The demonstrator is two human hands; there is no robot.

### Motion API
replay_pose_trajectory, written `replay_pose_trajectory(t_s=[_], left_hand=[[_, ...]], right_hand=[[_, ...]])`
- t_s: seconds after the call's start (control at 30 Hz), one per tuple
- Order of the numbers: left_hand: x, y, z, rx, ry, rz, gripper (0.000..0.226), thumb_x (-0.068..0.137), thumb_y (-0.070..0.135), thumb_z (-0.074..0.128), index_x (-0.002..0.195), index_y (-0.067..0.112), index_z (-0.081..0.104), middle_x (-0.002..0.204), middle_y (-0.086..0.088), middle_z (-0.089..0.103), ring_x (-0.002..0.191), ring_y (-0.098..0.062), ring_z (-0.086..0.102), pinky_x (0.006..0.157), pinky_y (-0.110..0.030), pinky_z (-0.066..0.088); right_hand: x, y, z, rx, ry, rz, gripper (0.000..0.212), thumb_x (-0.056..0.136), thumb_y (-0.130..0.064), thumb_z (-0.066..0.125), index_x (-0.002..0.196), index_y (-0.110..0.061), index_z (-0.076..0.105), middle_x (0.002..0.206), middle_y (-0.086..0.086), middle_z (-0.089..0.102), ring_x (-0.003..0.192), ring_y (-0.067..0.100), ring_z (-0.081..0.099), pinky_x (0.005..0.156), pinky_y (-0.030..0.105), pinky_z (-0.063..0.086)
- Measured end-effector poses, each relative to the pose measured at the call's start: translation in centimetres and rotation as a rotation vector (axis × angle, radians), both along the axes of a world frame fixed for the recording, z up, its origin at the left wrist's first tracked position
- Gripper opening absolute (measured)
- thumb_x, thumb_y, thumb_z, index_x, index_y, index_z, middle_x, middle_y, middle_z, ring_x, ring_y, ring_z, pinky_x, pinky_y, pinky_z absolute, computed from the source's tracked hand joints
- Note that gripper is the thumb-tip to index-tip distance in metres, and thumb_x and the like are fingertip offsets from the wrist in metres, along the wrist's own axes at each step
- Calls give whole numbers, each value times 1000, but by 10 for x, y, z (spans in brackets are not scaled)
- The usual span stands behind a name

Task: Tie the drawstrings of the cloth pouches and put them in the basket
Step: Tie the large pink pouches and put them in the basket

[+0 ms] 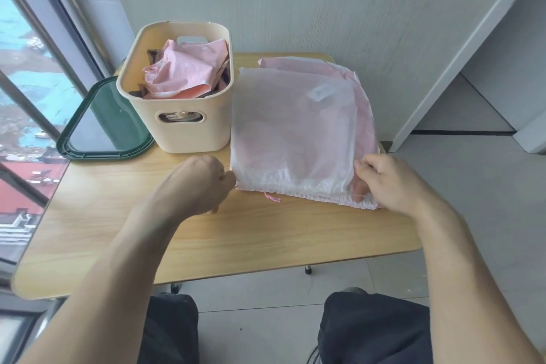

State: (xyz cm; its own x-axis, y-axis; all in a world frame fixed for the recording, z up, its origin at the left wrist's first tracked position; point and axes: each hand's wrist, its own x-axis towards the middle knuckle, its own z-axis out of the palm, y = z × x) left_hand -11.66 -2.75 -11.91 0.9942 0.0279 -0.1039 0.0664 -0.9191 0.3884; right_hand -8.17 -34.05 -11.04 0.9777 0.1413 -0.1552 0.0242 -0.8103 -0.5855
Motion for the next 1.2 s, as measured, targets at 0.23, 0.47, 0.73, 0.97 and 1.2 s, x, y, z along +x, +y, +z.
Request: replay_pose_trajectory(t_s=[0.23,0.47,0.73,0.97,1.2], left_hand=[[5,9,4,-88,-224,104,43,85,19,62,58,11,29,56,-7,31,56,-27,25,50,-32,22],[15,17,2,-165,-181,206,14,91,26,60,87,15,51,75,-3,60,65,-25,54,54,-31,36],[7,-2,21,-805,67,-3,60,91,56,57,47,19,42,52,1,35,50,-20,34,59,-35,37],[17,-15,13,-1412,-99,207,33,76,29,75,73,2,56,57,-2,31,48,-13,33,48,-23,39],[20,0,4,-1269,-267,374,47,78,-2,66,55,22,33,55,2,30,49,-16,32,50,-26,35]], right_hand=[[-4,-2,8,121,-146,-19,51,97,-26,60,53,-9,43,39,-11,30,42,9,29,48,30,24],[-2,-25,12,300,-203,-150,57,102,-35,56,60,3,46,58,10,34,59,20,34,65,33,29],[5,-11,11,1336,58,-133,58,106,-39,39,51,-26,52,99,15,61,110,17,64,71,25,45],[-9,27,12,1928,329,-46,56,111,-30,27,64,-20,57,68,-6,58,77,15,62,65,25,47],[-1,12,8,1769,386,-389,43,106,-31,35,64,-24,37,61,-8,22,52,12,25,54,24,28]])
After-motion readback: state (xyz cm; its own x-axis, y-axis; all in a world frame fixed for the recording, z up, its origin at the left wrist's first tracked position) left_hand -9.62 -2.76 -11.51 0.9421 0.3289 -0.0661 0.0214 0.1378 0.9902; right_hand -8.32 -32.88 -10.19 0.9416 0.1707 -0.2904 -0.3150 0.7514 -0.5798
